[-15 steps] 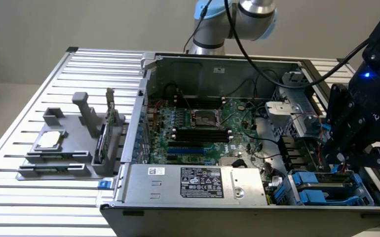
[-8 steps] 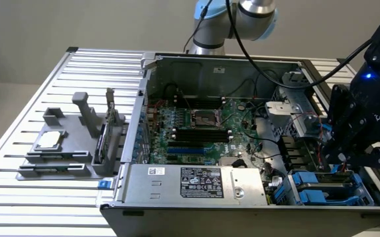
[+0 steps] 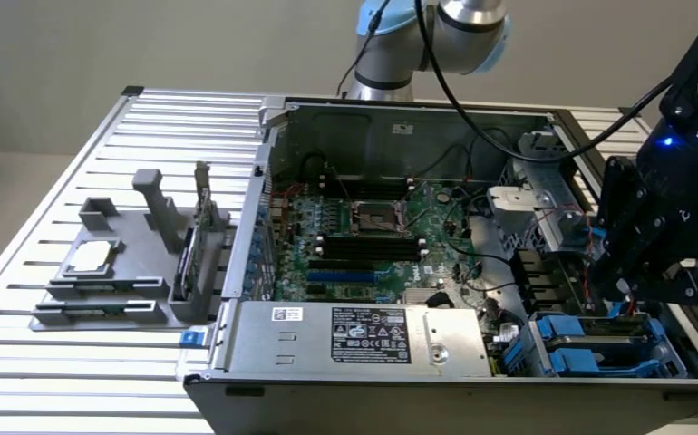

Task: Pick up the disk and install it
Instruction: 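Insert the second disk wire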

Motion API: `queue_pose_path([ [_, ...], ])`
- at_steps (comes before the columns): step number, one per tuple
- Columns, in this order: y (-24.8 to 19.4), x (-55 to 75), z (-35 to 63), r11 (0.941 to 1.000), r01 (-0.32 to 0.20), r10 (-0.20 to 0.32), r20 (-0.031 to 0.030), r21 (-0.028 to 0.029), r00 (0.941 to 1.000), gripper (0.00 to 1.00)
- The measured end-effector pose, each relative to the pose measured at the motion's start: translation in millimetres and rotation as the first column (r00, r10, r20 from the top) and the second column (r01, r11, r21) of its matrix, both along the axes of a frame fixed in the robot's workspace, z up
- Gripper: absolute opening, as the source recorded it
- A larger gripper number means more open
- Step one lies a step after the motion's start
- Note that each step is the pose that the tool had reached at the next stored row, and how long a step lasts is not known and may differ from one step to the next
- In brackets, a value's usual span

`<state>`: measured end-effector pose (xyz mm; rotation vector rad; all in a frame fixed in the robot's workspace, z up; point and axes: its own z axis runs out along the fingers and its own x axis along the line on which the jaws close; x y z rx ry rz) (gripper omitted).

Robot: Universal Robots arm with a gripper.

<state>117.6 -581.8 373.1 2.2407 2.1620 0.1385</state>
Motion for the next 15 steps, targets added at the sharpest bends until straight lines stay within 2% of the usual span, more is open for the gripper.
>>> queue_pose_path([
  [4,1.6,3.6,-1.4,1.0000,0.000,0.000,0.0000,-0.0005,1.0000,0.25],
  [12,1.7,7.2,-5.2,1.0000,0.000,0.000,0.0000,-0.0024,1.0000,0.25],
  [14,1.7,7.3,-5.9,1.0000,0.000,0.000,0.0000,-0.0023,1.0000,0.23],
  [15,1.6,7.4,-6.2,1.0000,0.000,0.000,0.0000,-0.0024,1.0000,0.16],
])
